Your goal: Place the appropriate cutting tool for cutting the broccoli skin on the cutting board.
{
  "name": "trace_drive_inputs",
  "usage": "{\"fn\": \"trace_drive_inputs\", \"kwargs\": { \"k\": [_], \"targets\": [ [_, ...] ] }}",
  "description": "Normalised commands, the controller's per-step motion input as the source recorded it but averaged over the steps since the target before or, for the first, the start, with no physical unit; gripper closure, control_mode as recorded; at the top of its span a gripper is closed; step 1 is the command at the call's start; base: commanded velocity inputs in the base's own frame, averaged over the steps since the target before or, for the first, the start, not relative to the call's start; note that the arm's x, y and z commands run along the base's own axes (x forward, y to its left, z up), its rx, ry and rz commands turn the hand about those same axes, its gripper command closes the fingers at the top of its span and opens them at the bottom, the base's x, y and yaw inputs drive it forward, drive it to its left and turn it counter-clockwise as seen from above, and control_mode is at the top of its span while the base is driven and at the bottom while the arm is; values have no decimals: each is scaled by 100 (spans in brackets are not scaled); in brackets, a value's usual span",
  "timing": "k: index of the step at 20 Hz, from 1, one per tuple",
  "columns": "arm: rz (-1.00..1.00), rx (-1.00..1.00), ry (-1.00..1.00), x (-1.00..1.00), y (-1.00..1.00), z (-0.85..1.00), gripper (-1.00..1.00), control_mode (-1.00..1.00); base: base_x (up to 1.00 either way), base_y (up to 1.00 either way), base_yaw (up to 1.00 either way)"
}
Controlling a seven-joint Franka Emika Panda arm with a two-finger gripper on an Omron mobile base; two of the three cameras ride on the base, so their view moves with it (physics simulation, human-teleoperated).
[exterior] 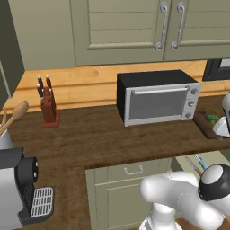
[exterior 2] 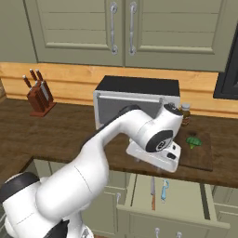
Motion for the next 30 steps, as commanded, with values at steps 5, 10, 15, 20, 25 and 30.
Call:
{"fn": "trace_drive_inputs", "kwargs": {
  "k": [5, 10, 15, 20, 25, 30],
  "targets": [
    [1, 1, 6, -2, -37, -83, -100, -100, 0, 0, 0],
    [4, 0, 0, 0, -26, -58, -100, -100, 0, 0, 0],
    [7, 0, 2, 0, -14, -67, -100, -100, 0, 0, 0],
    [6, 0, 4, 1, -3, -68, -100, -100, 0, 0, 0],
    [8, 0, 1, 15, -7, -49, -100, -100, 0, 0, 0],
    [14, 0, 0, 27, -8, -42, -100, -100, 0, 0, 0]
  ]
}}
